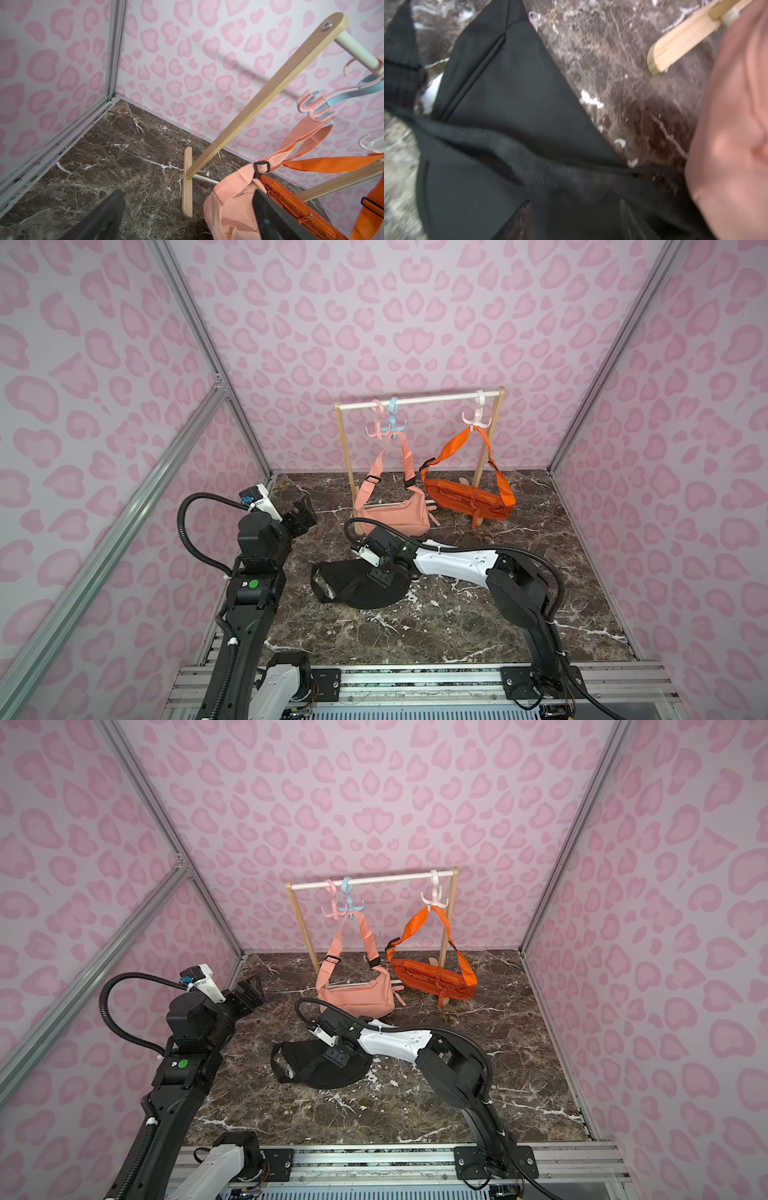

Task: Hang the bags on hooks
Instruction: Pick up the bag from the center of the board.

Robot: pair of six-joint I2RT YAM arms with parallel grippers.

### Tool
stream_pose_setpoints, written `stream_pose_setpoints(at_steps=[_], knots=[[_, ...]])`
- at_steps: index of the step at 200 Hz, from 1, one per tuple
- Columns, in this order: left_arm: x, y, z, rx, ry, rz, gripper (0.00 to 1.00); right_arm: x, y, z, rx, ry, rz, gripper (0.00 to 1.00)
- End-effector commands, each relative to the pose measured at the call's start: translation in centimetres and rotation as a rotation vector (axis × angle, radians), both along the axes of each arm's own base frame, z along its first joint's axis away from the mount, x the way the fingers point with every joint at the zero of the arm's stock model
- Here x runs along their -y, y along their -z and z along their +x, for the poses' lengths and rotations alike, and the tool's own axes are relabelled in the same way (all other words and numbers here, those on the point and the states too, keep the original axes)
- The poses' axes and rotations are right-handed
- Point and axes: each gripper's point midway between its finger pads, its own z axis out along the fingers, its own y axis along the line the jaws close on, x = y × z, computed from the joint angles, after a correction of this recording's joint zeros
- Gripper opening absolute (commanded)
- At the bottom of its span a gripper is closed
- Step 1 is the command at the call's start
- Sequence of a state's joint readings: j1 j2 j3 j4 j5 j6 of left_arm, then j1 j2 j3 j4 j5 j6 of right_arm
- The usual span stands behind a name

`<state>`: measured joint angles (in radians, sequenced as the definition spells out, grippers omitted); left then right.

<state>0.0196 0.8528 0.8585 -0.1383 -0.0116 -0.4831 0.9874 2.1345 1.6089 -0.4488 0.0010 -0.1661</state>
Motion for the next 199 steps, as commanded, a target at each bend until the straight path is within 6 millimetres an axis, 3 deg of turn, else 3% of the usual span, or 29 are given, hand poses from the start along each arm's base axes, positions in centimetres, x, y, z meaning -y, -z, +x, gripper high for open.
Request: stream_pose_setpoints(at_steps=[1, 59, 66, 100, 128, 160, 199], knots=[[-0.6, -0.3, -0.3, 0.006, -0.025, -0.012, 0.97, 0.2, 1.3, 0.5, 0.012, -0.024, -0.057, 0.69], [-1.4, -0.6, -0.8, 0.017, -0.043, -0.014, 0.97, 0.3, 3.2, 0.2, -0.024, -0.056, -0.093, 0.64], [-1.4, -0.6, -0.8, 0.017, -0.043, -0.014, 0.97, 0.2, 3.4, 0.3, -0.029, -0.055, -0.094, 0.58], [-1.5, -0.6, -0.8, 0.014, -0.048, -0.014, 0.97, -0.3, 2.7, 0.8, -0.043, -0.049, -0.059, 0.01], [-1.6, -0.2, -0.7, 0.005, -0.054, -0.016, 0.97, -0.2, -0.3, 1.2, -0.025, -0.039, -0.003, 0.0], [-0.8, -0.3, -0.2, 0.014, -0.001, -0.02, 0.96, 0.6, -6.0, 1.0, 0.016, -0.041, 0.082, 0.0], [4.3, -0.1, 1.5, -0.013, 0.316, -0.026, 0.97, 1.8, -14.4, 0.2, 0.008, -0.038, 0.291, 0.0]])
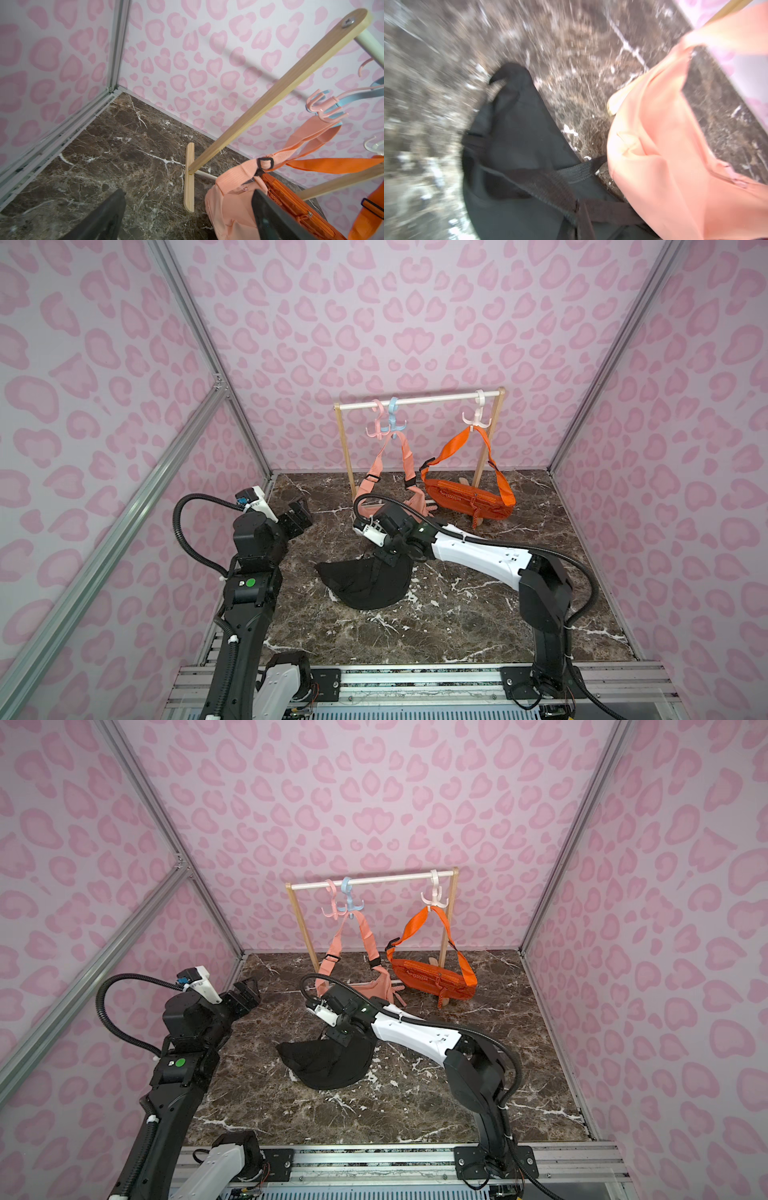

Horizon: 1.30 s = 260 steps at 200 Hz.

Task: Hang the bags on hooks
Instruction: Pick up the bag from the center of the board.

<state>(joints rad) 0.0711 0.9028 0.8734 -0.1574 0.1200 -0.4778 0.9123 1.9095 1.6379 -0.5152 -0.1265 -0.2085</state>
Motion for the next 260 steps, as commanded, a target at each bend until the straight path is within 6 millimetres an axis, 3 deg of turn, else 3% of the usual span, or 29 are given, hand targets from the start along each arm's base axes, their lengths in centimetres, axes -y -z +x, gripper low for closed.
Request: stream_pose_setpoints(at_steps=[1, 25, 62, 108, 129, 132, 154, 182, 216, 232, 260], knots=[[4.0, -1.3, 0.7, 0.038, 0.249, -0.007, 0.97, 0.3, -3.1, -0.9, -0.034, -0.009, 0.096, 0.0], [7.2, 0.7, 1.1, -0.052, 0.454, -0.058, 0.99, 1.6, -5.9, -0.9, -0.007, 0.009, 0.135, 0.0], [10.3, 5.1, -0.7, -0.197, 0.569, -0.032, 0.98, 3.4, -7.6, -0.4, -0.038, 0.043, 0.188, 0.0], [10.5, 8.5, -1.8, -0.294, 0.55, 0.007, 0.99, 6.4, -7.9, -0.7, -0.078, 0.069, 0.208, 0.0], [11.4, 11.9, -2.2, -0.381, 0.535, 0.017, 0.98, 7.8, -8.4, -0.6, -0.093, 0.087, 0.241, 0.0], [11.5, 12.4, -2.3, -0.39, 0.533, 0.021, 0.98, 8.1, -7.2, -0.9, -0.114, 0.093, 0.225, 0.0], [11.4, 14.7, -1.9, -0.43, 0.493, 0.077, 0.98, 8.7, -6.8, -1.3, -0.135, 0.094, 0.246, 0.0], [11.8, 14.7, -0.7, -0.334, 0.513, 0.101, 0.97, 9.0, -6.6, -1.4, -0.18, 0.098, 0.28, 0.0], [12.6, 12.2, -0.4, -0.055, 0.584, 0.223, 0.99, 10.1, -6.4, -0.5, -0.236, 0.12, 0.321, 0.0], [12.2, 13.1, 0.0, -0.058, 0.574, 0.276, 1.0, 10.8, -6.2, -0.2, -0.241, 0.131, 0.312, 0.0], [13.9, 12.5, 0.7, 0.067, 0.677, 0.332, 0.96, 11.0, -6.7, -0.1, -0.237, 0.135, 0.305, 0.0]])
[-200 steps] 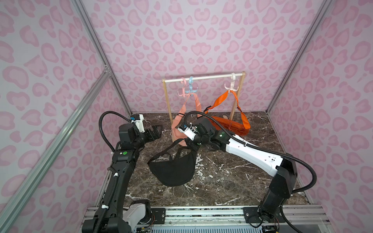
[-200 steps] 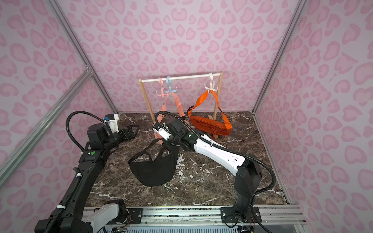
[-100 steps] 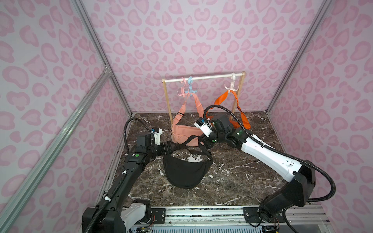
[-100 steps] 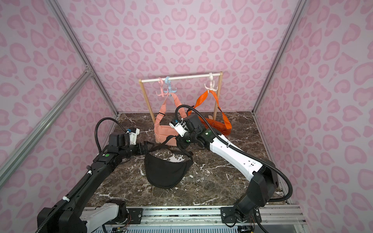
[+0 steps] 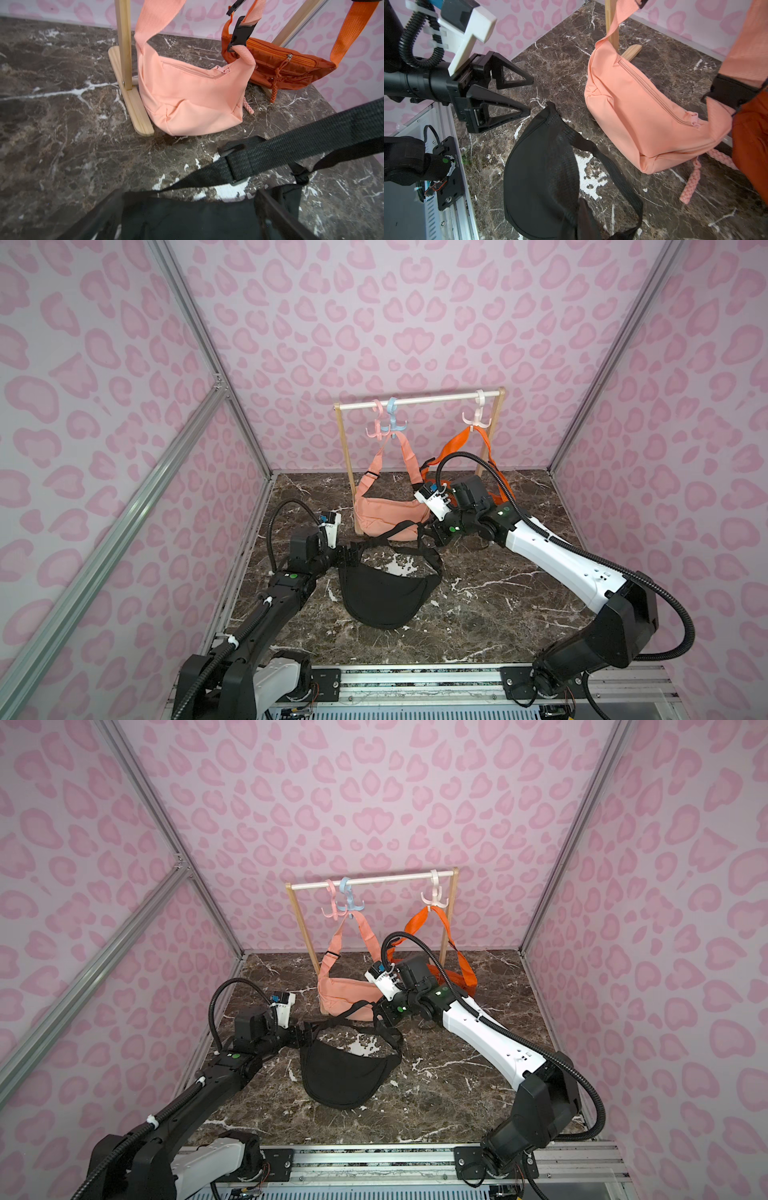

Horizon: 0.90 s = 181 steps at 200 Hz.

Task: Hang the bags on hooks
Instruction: Pick up the bag from the center of the board.

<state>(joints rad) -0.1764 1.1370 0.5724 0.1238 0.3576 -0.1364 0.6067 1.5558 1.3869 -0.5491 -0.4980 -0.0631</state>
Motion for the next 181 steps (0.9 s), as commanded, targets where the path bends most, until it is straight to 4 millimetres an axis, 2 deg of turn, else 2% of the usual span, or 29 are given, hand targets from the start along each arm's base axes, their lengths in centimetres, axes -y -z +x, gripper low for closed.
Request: stream_pose_setpoints(at_steps=[1, 16, 34, 55, 87, 126, 157, 181], knots=[[1.4, -2.9, 1.2, 0.236, 0.117, 0.033, 0.96, -0.3, -0.6, -0.2, -0.005, -0.018, 0.015, 0.0], [1.2, -3.7, 1.0, 0.336, 0.13, 0.085, 0.97, -0.2, -1.0, -0.1, 0.001, -0.012, 0.016, 0.0], [2.1, -4.6, -0.1, 0.405, 0.223, 0.107, 0.95, -0.2, -1.7, -0.2, 0.007, -0.013, 0.03, 0.0], [3.0, -3.5, -1.1, 0.423, 0.326, 0.156, 0.92, -0.3, -2.3, -0.5, 0.011, -0.024, 0.046, 0.0], [3.3, -2.0, -1.8, 0.426, 0.395, 0.228, 0.88, -0.4, -2.7, -1.1, 0.008, -0.051, 0.057, 0.0], [3.3, -2.4, -1.7, 0.485, 0.403, 0.275, 0.87, -0.6, -3.0, -1.6, 0.004, -0.07, 0.078, 0.0], [3.9, -0.5, -1.1, 0.43, 0.464, 0.355, 0.84, -0.6, -3.4, -2.1, 0.01, -0.087, 0.091, 0.0], [3.9, -0.3, -0.4, 0.439, 0.459, 0.371, 0.83, -1.0, -3.6, -2.7, 0.009, -0.115, 0.105, 0.0]])
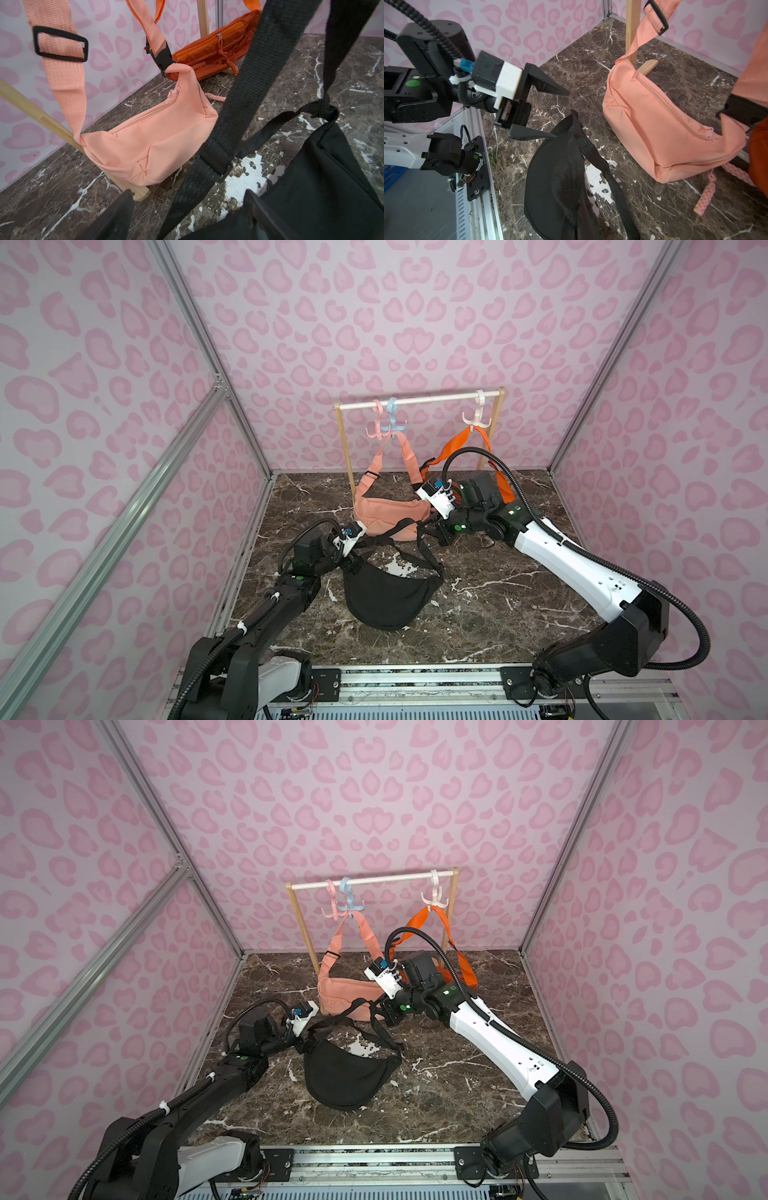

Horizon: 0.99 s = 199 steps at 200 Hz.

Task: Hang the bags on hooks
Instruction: Pick up the bag from the center of the board.

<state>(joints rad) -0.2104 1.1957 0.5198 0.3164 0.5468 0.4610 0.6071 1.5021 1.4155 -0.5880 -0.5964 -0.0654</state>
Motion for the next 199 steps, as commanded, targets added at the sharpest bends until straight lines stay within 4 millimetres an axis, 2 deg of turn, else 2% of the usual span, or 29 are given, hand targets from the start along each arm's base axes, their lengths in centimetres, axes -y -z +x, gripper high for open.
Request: stream_pose_setpoints(at_steps=[1, 63, 89, 99, 113, 123, 135, 152, 181, 194, 199], knots=[[-0.1, 0.0, 0.7, 0.039, 0.008, 0.047, 0.83, -0.7, -0.4, -0.7, 0.011, -0.045, 0.025, 0.0], [1.5, 2.2, 0.9, -0.012, 0.082, 0.119, 0.8, -1.6, -0.6, -1.6, 0.018, -0.08, 0.049, 0.0], [1.6, 3.5, 0.6, -0.036, 0.082, 0.153, 0.74, -1.9, -1.1, -1.8, 0.02, -0.09, 0.074, 0.0], [1.5, 3.2, 0.8, -0.017, 0.068, 0.149, 0.7, -2.1, -1.4, -1.9, 0.02, -0.097, 0.084, 0.0], [1.2, 3.0, 1.2, -0.009, 0.043, 0.161, 0.58, -2.3, -1.6, -2.1, 0.021, -0.103, 0.09, 0.0], [1.1, 2.9, 1.3, -0.014, 0.04, 0.174, 0.46, -2.5, -1.7, -2.4, 0.02, -0.113, 0.093, 0.0], [1.1, 2.4, 1.6, -0.008, 0.036, 0.175, 0.24, -2.6, -1.9, -2.7, 0.022, -0.121, 0.1, 0.0], [1.4, 1.7, 1.5, -0.03, 0.052, 0.165, 0.05, -2.6, -1.8, -2.8, 0.021, -0.122, 0.104, 0.0], [1.8, -0.8, 0.9, -0.023, 0.07, 0.146, 0.04, -2.7, -1.1, -2.6, 0.009, -0.109, 0.103, 0.0], [1.4, -2.6, 0.7, 0.016, 0.039, 0.126, 0.04, -2.6, -0.8, -2.1, 0.005, -0.083, 0.106, 0.0], [1.3, -3.3, 0.7, 0.03, 0.023, 0.114, 0.04, -2.4, -0.5, -1.9, -0.001, -0.068, 0.108, 0.06]])
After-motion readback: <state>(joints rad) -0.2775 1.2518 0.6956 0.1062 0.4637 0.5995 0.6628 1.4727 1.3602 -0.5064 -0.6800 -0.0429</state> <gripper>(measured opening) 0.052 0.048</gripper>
